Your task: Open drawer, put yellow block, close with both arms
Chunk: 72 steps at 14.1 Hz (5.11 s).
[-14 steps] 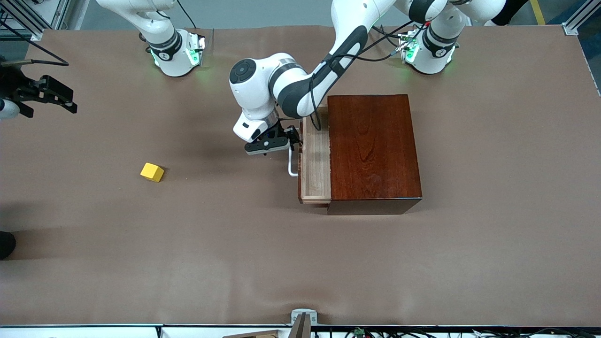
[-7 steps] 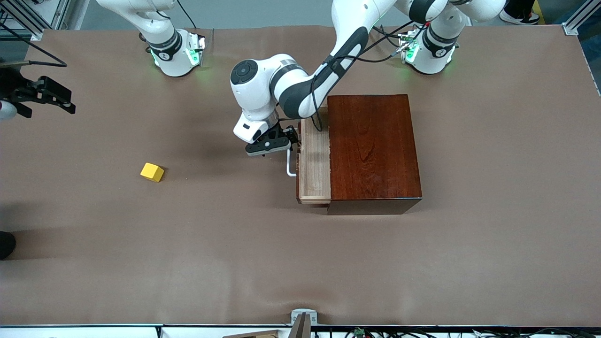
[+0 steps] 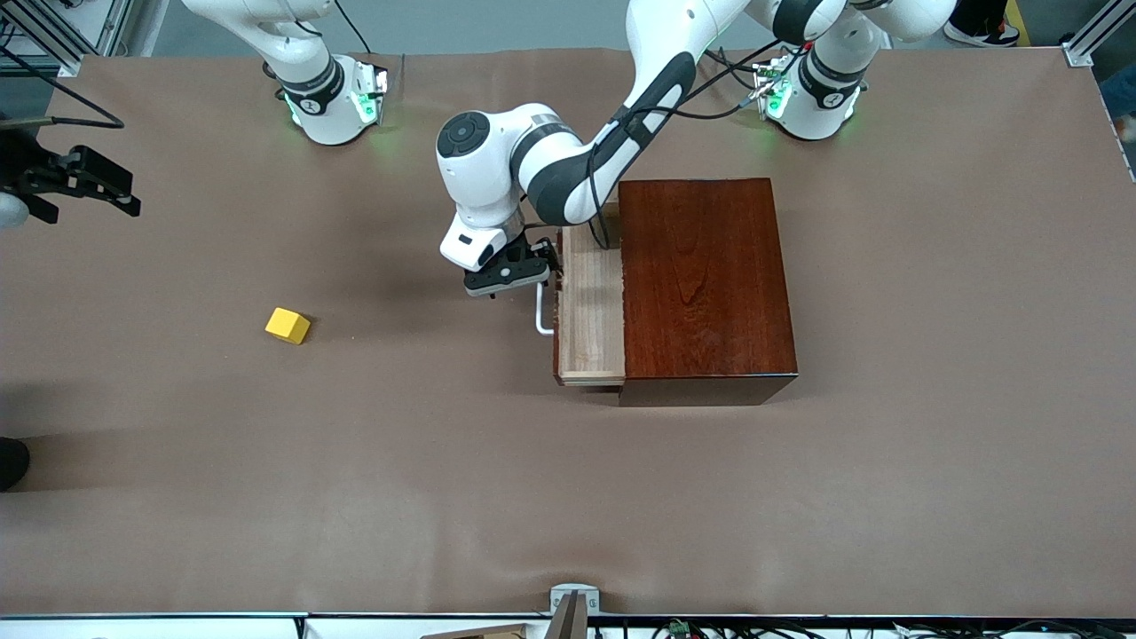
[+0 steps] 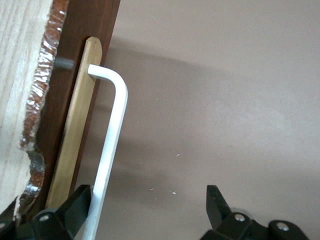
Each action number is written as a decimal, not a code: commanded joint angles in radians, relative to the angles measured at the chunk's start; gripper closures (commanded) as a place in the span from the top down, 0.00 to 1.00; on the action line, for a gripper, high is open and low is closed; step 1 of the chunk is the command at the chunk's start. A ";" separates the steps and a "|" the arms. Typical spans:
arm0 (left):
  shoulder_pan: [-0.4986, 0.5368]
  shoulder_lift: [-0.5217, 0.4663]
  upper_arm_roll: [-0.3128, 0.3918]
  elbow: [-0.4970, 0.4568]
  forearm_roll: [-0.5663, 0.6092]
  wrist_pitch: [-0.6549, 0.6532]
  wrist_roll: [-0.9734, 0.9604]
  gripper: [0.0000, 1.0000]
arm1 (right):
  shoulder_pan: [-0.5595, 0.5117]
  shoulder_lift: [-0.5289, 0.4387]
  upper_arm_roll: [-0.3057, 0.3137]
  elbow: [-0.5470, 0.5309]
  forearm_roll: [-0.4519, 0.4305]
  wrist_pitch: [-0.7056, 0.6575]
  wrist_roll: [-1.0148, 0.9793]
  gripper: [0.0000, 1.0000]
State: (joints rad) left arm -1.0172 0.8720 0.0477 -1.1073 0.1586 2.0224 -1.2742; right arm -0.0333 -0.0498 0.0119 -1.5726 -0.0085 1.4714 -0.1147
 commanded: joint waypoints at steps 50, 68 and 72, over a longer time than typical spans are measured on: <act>0.845 -0.955 0.009 -0.482 -0.158 -0.479 1.075 1.00 | -0.014 0.369 0.029 -0.574 0.011 0.724 0.516 0.00; 1.032 -0.924 -0.135 -0.447 -0.180 -0.522 1.063 1.00 | 0.573 0.281 0.068 -0.140 0.209 0.438 1.757 0.00; 1.034 -0.926 -0.132 -0.445 -0.180 -0.522 1.060 1.00 | 0.638 0.361 0.066 -0.020 0.252 0.448 1.996 0.00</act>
State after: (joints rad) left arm 0.0011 -0.0497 -0.0761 -1.5691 -0.0014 1.5219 -0.2169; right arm 0.5848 0.2422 0.0919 -1.6870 0.2114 1.9343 1.7985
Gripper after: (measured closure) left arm 0.000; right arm 0.445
